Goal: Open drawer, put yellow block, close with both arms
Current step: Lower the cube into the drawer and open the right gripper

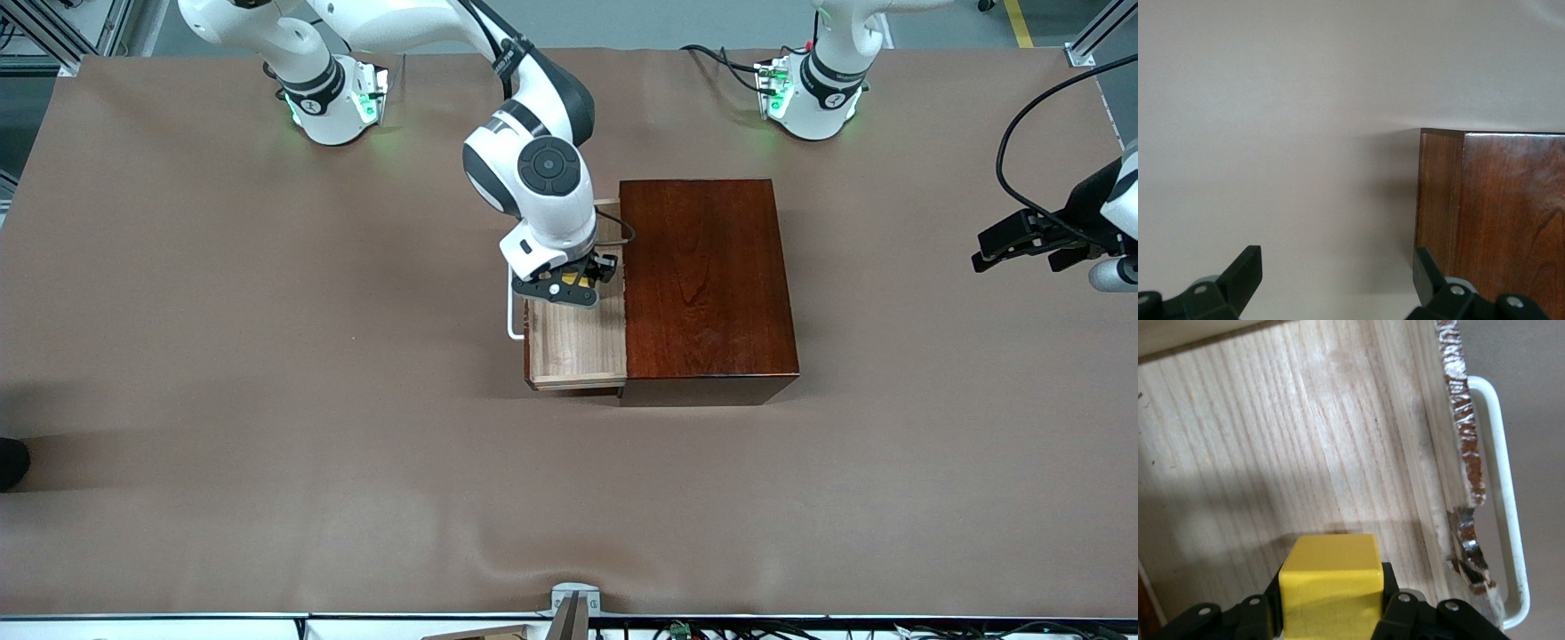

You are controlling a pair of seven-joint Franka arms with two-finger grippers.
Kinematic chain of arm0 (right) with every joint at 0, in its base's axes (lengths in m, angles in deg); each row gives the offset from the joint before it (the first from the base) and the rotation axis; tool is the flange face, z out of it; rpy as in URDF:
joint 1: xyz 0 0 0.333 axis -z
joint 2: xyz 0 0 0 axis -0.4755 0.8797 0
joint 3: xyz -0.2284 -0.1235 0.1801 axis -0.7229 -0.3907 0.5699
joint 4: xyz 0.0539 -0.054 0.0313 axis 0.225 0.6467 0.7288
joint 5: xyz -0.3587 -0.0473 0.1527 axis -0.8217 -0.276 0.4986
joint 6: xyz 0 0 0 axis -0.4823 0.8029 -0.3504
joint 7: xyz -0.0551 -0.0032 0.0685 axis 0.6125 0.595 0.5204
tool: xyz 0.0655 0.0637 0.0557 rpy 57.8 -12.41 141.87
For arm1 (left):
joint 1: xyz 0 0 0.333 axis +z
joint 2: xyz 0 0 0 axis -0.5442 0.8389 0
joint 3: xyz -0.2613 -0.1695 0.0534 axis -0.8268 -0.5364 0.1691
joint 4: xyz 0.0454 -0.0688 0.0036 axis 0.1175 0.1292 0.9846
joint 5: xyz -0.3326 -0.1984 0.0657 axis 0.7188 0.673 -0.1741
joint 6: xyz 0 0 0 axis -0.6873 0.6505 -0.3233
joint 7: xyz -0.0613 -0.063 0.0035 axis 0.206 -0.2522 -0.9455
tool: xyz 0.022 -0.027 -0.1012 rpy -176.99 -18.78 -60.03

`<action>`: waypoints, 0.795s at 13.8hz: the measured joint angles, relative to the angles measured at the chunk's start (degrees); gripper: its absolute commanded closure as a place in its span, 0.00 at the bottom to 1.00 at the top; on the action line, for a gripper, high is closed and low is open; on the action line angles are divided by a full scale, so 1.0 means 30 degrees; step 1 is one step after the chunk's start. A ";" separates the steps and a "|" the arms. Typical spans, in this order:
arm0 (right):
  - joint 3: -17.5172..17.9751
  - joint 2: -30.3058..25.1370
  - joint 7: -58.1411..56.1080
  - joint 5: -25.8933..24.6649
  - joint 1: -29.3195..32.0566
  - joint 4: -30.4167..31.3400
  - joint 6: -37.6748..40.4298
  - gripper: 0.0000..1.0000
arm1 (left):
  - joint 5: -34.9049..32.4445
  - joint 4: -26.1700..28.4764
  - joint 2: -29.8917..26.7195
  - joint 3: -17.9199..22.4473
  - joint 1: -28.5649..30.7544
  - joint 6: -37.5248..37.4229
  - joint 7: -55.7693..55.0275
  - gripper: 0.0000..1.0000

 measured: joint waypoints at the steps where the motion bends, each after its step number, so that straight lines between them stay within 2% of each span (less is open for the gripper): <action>1: -0.0036 -0.0003 0.0005 0.0002 0.0002 -0.0029 -0.0006 0.00 | 0.0000 0.0000 0.0000 -0.0005 -0.0001 0.0000 0.0000 0.00; 7: -0.0034 -0.0368 0.0381 0.0101 -0.0003 -0.1189 0.0692 0.00 | 0.0000 -0.0015 0.0002 -0.0016 -0.0005 0.0000 0.0000 0.00; 11: -0.0077 -0.1783 0.0594 0.0103 0.0003 -0.3897 0.5796 0.00 | 0.0000 -0.0031 0.0009 -0.0042 -0.0010 -0.0001 0.0000 0.00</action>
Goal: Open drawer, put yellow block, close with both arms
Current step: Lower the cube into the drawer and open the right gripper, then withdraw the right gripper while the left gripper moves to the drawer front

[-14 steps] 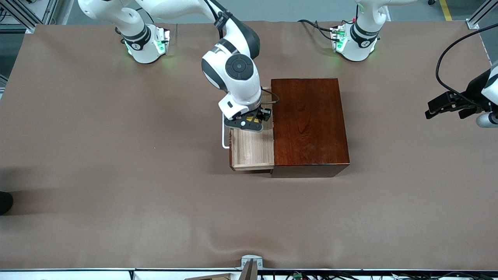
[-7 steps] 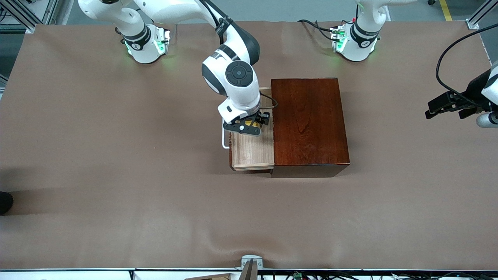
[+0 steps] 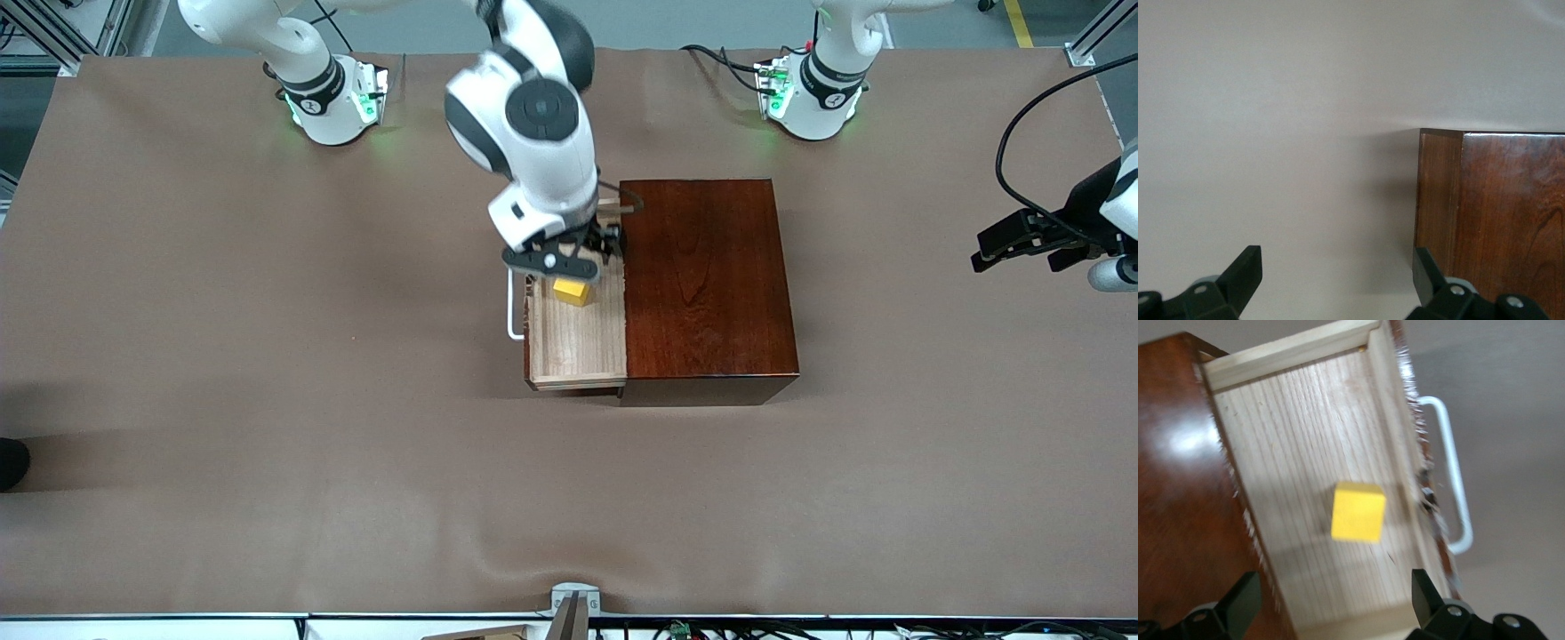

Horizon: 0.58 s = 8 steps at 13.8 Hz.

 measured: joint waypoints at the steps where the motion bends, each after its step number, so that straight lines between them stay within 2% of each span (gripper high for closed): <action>1: -0.0063 -0.0448 0.0027 -0.0001 0.0028 -0.0600 0.1022 0.00 | 0.0000 0.0000 0.0008 -0.0013 -0.0017 0.0000 0.0000 0.00; 4: -0.0252 -0.2303 -0.0219 -0.0019 0.0951 -0.1335 0.2732 0.00 | 0.0000 -0.0002 0.0061 -0.0124 -0.0157 0.0000 0.0000 0.00; 8: -0.0484 -0.4508 -0.3598 -0.0226 0.3743 -0.1269 0.5646 0.00 | 0.0754 0.0003 0.0756 -0.0666 -0.0468 -0.0009 -0.1785 0.00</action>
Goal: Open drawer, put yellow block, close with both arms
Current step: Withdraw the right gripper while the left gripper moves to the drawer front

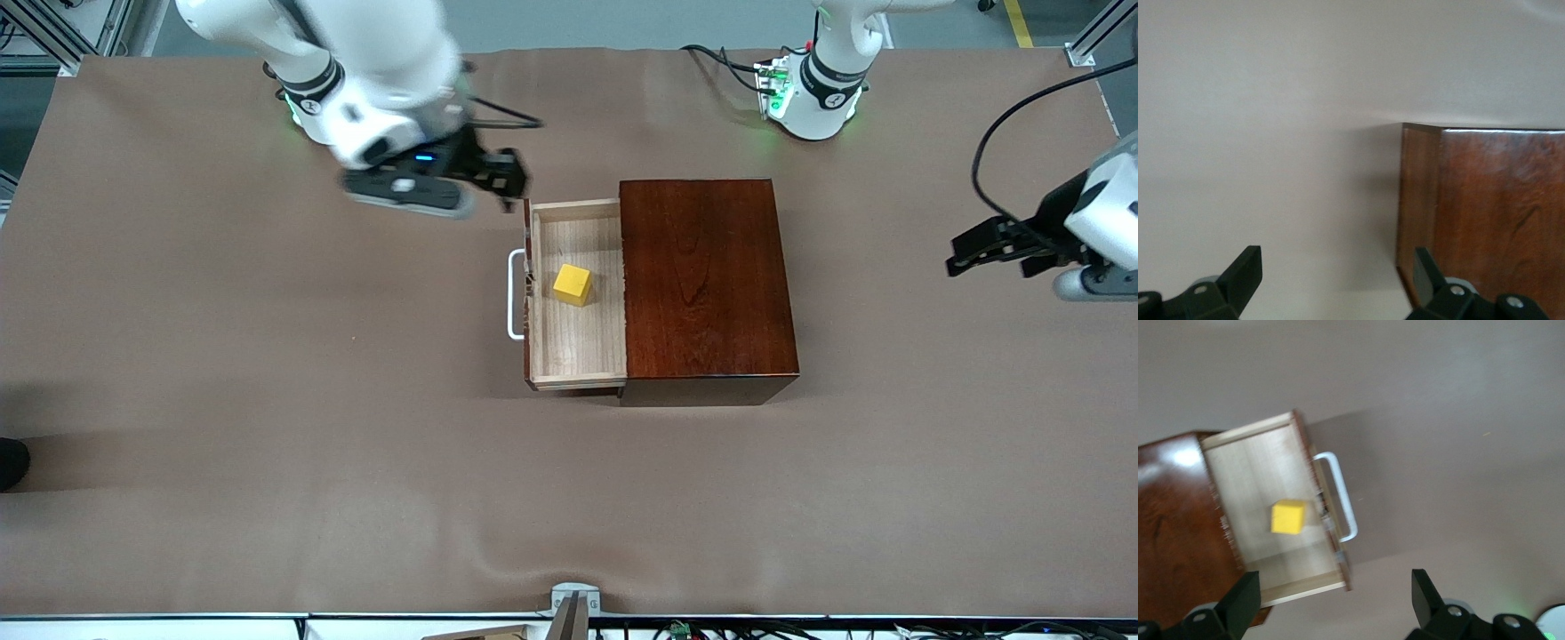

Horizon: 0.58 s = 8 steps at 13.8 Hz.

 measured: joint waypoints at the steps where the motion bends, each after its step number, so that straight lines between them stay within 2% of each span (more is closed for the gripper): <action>1: -0.0044 -0.0482 -0.1022 -0.0041 0.0905 0.0218 0.0296 0.00 | 0.0008 0.0001 0.0244 -0.0266 -0.0232 0.0000 -0.1147 0.00; 5: -0.0159 -0.2949 -0.5932 -0.0386 0.5038 0.2639 0.0454 0.00 | 0.0013 -0.0013 0.0847 -0.0892 -0.1582 -0.0005 -0.5443 0.00; 8: -0.0251 -0.4044 -1.0101 -0.0851 0.8027 0.3660 0.0529 0.00 | 0.0027 -0.0016 0.1016 -0.0962 -0.3776 -0.0103 -1.0286 0.00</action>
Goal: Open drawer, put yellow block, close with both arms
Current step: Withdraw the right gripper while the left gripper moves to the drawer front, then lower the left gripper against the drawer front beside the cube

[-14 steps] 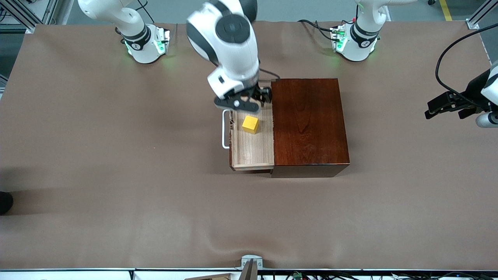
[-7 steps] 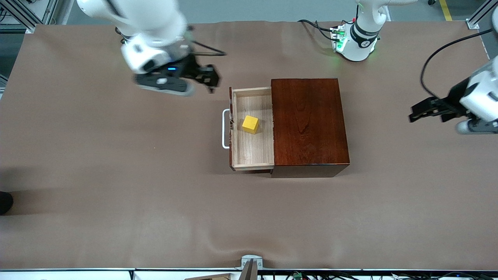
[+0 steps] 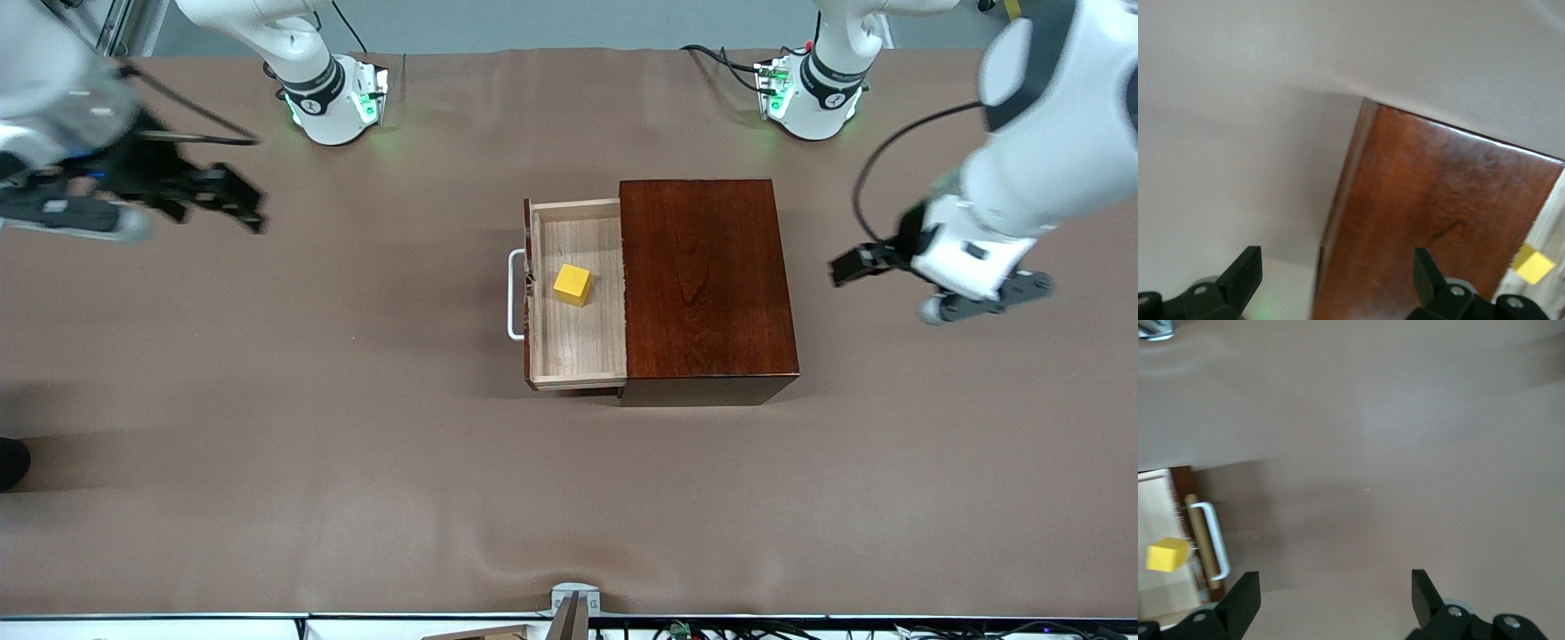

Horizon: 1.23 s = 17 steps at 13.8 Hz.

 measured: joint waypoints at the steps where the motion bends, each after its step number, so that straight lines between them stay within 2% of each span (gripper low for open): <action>1: -0.0154 -0.0141 -0.1100 -0.0051 0.0775 0.0123 0.0001 0.00 | 0.0007 -0.0015 0.0262 -0.0035 -0.0973 -0.0009 -0.1821 0.00; 4: -0.0575 -0.0207 -0.3440 -0.0105 0.2746 0.0357 -0.0043 0.00 | -0.0071 -0.0939 0.2108 -0.0035 -0.4457 0.0150 -0.7126 0.00; 7: -0.0629 -0.0205 -0.4149 -0.0107 0.3841 0.0516 -0.0124 0.00 | -0.0122 -0.2701 0.4264 -0.0012 -0.6728 0.0280 -1.1438 0.00; 12: -0.0513 -0.0207 -0.4155 -0.0380 0.3869 0.1351 -0.0855 0.00 | -0.0138 -0.4178 0.6554 0.0050 -0.9457 0.2016 -1.7477 0.00; 17: -0.0469 -0.0312 -0.4155 -0.0394 0.3867 0.2008 -0.1597 0.00 | -0.0155 -0.4345 0.7253 0.0172 -1.1072 0.4717 -2.3266 0.00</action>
